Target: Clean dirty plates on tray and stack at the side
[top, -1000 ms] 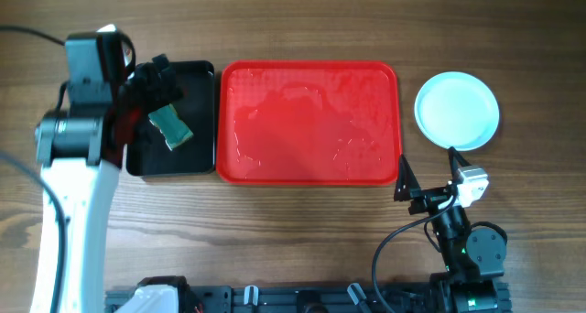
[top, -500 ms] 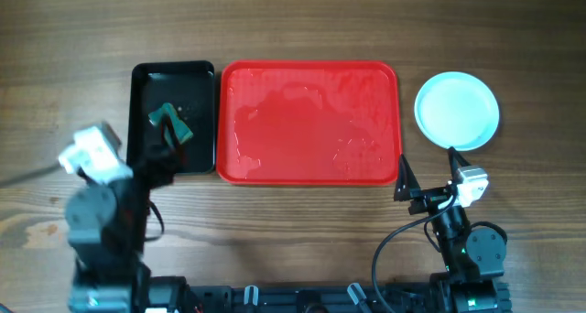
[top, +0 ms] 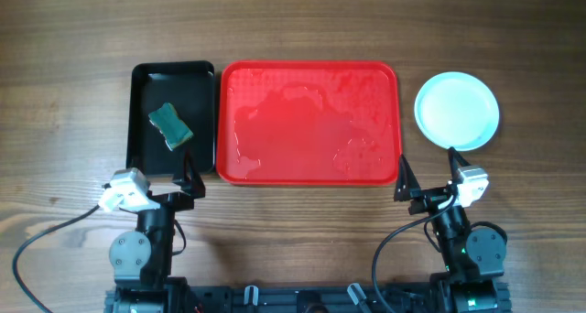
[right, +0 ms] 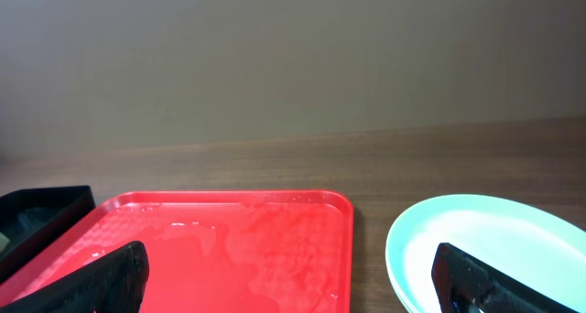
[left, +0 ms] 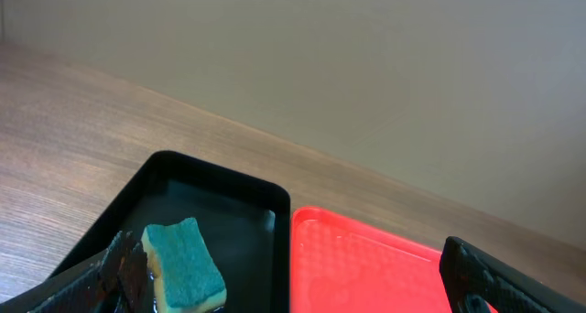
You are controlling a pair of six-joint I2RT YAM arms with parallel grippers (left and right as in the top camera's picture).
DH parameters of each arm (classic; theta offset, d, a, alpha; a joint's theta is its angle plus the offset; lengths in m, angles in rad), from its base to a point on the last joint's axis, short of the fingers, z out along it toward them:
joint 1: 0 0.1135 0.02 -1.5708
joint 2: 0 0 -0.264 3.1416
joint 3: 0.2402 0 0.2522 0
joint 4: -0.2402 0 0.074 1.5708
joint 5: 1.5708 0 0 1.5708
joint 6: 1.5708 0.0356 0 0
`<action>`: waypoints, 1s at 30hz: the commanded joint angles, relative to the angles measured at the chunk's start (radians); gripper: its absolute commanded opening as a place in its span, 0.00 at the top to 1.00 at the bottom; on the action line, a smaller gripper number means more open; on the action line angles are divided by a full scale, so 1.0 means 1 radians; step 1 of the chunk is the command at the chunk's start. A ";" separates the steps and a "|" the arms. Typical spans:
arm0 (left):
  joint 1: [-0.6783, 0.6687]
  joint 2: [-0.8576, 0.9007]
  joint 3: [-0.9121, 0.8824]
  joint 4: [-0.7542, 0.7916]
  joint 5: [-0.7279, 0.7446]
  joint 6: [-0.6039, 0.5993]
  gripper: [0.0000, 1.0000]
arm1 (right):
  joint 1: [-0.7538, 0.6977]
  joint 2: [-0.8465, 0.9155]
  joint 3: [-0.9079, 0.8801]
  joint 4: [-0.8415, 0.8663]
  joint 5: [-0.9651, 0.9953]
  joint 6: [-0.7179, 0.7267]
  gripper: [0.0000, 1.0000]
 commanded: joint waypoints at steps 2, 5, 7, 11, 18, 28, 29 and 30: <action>-0.003 -0.059 -0.086 0.061 -0.006 0.002 0.00 | 0.007 -0.008 -0.002 0.005 0.013 0.007 0.00; -0.003 -0.068 -0.092 0.071 -0.006 0.002 0.00 | 0.007 -0.008 -0.002 0.005 0.013 0.007 0.00; -0.003 -0.071 -0.092 0.057 -0.006 0.002 0.00 | 0.007 -0.008 -0.002 0.005 0.013 0.007 0.00; -0.003 -0.071 -0.092 -0.010 0.010 0.001 0.00 | 0.007 -0.008 -0.002 0.005 0.013 0.007 0.00; -0.003 -0.070 -0.092 -0.009 0.020 -0.002 0.00 | 0.007 -0.008 -0.002 0.005 0.013 0.007 0.00; -0.003 -0.069 -0.092 -0.009 0.021 -0.002 0.00 | 0.007 -0.008 -0.002 0.005 0.013 0.006 0.00; -0.003 -0.069 -0.092 -0.009 0.020 -0.002 0.00 | 0.007 -0.008 -0.002 0.005 0.013 0.007 0.01; -0.003 -0.069 -0.092 -0.009 0.020 -0.002 0.00 | 0.007 -0.008 -0.002 0.005 0.013 0.007 0.00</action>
